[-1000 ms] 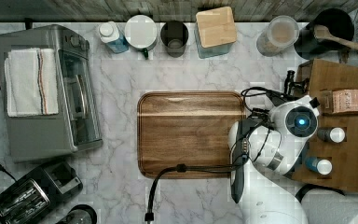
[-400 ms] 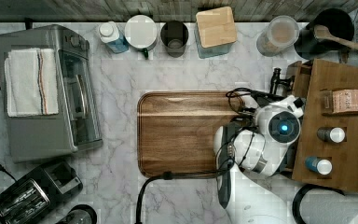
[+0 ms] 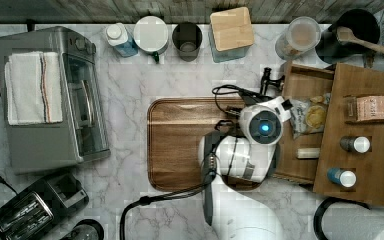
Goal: Open the drawer.
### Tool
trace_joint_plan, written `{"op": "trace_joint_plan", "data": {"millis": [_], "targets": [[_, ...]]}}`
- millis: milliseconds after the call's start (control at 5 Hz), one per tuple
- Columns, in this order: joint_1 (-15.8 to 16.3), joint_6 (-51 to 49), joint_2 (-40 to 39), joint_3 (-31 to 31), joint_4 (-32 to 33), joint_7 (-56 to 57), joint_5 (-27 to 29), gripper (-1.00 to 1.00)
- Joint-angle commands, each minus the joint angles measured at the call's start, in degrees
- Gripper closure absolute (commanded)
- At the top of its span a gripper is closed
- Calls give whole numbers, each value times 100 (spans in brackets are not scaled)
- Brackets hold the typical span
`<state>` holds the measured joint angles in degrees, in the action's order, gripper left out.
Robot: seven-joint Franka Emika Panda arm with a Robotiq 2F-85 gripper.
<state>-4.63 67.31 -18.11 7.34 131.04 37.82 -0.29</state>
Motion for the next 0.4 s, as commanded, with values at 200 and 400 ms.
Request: {"op": "trace_joint_plan", "data": {"millis": [200,400], "targets": [[1530,-178,229,-650,-387,-1176,-527,-100],[1476,-177,228,-701,-389,-1197,-558,-100]]}}
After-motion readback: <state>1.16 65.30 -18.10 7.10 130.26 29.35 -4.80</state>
